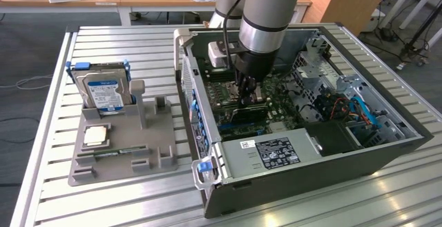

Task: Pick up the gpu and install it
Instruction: 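Insert the gpu into the slot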

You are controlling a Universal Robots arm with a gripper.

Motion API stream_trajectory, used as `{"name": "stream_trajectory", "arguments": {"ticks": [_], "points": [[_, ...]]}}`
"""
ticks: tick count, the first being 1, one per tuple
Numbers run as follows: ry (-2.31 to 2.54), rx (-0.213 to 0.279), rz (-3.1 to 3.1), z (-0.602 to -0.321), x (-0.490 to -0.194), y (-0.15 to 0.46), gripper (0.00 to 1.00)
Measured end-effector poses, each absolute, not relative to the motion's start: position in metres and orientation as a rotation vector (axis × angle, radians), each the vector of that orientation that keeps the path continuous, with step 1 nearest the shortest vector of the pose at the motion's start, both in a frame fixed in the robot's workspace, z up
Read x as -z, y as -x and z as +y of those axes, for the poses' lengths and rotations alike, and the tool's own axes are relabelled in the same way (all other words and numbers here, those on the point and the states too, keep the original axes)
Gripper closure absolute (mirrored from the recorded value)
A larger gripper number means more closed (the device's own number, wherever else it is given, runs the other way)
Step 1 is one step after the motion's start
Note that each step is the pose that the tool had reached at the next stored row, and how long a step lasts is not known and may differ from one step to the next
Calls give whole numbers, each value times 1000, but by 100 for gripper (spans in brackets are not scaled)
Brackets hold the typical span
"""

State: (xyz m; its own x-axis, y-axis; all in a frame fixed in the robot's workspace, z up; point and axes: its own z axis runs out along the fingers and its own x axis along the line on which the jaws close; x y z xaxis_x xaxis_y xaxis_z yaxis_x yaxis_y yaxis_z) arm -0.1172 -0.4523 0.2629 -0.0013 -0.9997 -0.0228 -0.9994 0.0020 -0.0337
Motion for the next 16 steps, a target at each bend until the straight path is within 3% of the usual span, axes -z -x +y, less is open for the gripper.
{"name": "stream_trajectory", "arguments": {"ticks": [16], "points": [[2191, 12, 2194, -452, -272, 117, 89]]}}
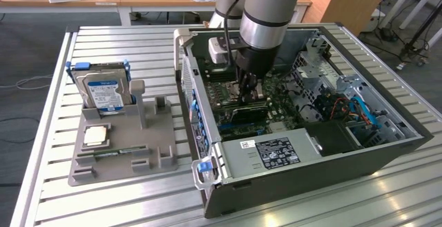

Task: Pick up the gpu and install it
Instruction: 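Insert the gpu into the slot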

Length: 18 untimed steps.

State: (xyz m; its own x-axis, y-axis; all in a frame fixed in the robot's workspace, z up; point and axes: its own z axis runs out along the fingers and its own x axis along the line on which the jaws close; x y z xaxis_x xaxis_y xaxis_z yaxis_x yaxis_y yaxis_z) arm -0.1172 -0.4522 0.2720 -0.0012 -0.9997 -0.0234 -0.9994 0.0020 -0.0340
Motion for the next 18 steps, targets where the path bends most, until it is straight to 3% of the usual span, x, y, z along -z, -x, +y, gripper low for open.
{"name": "stream_trajectory", "arguments": {"ticks": [18], "points": [[2190, 14, 2193, -452, -273, 123, 89]]}}
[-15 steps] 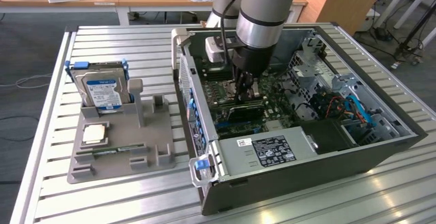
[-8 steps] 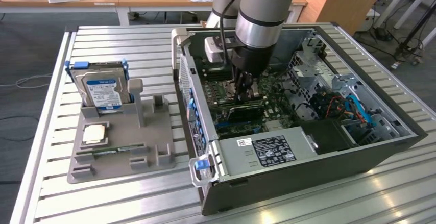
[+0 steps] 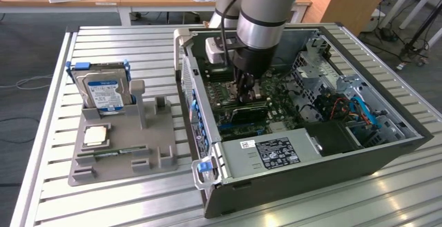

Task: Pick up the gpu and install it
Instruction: 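Insert the gpu into the slot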

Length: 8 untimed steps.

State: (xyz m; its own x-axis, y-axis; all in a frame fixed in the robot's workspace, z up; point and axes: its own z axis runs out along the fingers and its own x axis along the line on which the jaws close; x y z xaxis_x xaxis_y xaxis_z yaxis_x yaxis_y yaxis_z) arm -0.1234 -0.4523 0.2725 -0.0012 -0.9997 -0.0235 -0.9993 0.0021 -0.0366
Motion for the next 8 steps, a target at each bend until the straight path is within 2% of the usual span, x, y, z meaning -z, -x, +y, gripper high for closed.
{"name": "stream_trajectory", "arguments": {"ticks": [8], "points": [[2190, 14, 2193, -452, -273, 126, 89]]}}
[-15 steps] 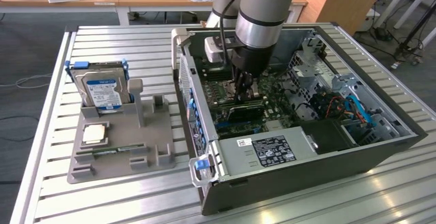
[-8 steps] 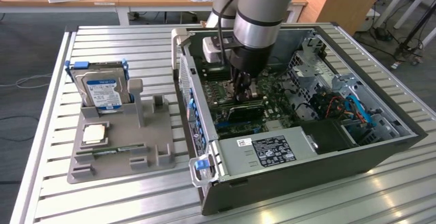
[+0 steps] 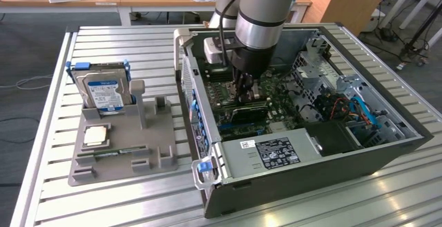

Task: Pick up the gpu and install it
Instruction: 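Insert the gpu into the slot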

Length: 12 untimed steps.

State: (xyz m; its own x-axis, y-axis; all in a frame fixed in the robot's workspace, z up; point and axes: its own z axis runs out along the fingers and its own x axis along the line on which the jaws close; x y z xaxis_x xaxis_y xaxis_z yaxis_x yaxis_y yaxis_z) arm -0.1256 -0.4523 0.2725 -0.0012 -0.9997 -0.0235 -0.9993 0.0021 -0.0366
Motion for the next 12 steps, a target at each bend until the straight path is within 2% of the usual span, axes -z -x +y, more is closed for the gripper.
{"name": "stream_trajectory", "arguments": {"ticks": [12], "points": [[2190, 15, 2193, -452, -271, 131, 89]]}}
